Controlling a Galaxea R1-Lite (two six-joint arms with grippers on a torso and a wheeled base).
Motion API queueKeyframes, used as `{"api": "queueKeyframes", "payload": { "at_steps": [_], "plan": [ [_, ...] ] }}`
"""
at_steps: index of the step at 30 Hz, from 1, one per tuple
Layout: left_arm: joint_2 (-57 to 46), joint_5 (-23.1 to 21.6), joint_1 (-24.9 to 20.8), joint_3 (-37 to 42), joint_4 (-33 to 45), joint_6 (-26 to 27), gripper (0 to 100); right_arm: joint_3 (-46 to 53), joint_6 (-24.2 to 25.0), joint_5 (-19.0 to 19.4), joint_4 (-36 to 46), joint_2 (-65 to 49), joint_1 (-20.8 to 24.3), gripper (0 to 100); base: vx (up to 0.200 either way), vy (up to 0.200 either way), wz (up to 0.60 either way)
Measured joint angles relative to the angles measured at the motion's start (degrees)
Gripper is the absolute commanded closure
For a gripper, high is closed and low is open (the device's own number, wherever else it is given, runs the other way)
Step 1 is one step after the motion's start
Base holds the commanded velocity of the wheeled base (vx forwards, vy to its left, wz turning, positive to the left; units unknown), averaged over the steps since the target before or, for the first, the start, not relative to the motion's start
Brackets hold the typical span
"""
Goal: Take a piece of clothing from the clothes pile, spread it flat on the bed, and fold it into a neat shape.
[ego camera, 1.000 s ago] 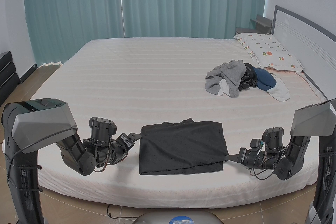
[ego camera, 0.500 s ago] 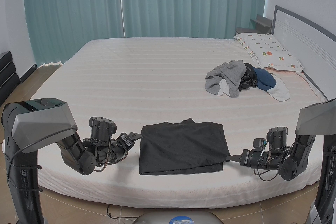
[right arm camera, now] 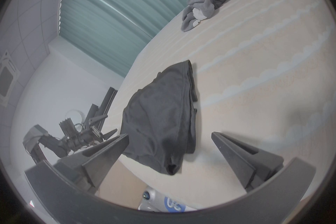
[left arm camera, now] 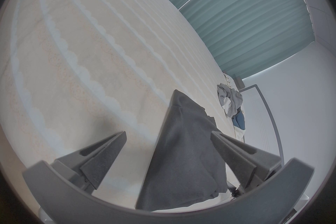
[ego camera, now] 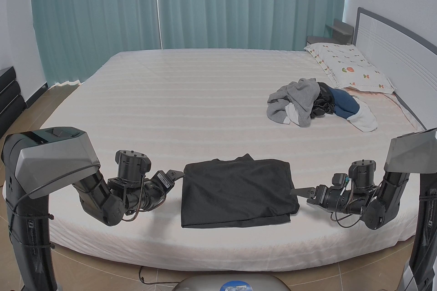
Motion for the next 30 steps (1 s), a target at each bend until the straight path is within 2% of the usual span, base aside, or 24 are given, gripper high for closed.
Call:
{"api": "queueKeyframes", "payload": {
  "at_steps": [4, 10, 21, 30],
  "plan": [
    [0.0, 0.0, 0.0, -0.3, 0.2, 0.1, 0, -2.0, 2.0, 0.0, 0.3, 0.3, 0.0, 0, 0.2, 0.0, 0.0],
    [0.5, 0.2, -0.3, -1.0, 0.4, 1.4, 0, -5.2, 3.6, -0.3, 0.5, 1.6, 0.2, 0, 0.0, 0.0, 0.0],
    [3.9, 1.3, -2.5, -9.0, 2.9, 4.2, 0, -14.8, 6.9, -3.1, 5.2, 6.0, 1.4, 0, 0.0, 0.0, 0.0],
    [7.4, 7.3, -4.6, -12.3, 3.3, 8.9, 0, -16.0, 6.9, -3.5, 4.8, 7.8, 2.0, 0, 0.0, 0.0, 0.0]
  ]
}}
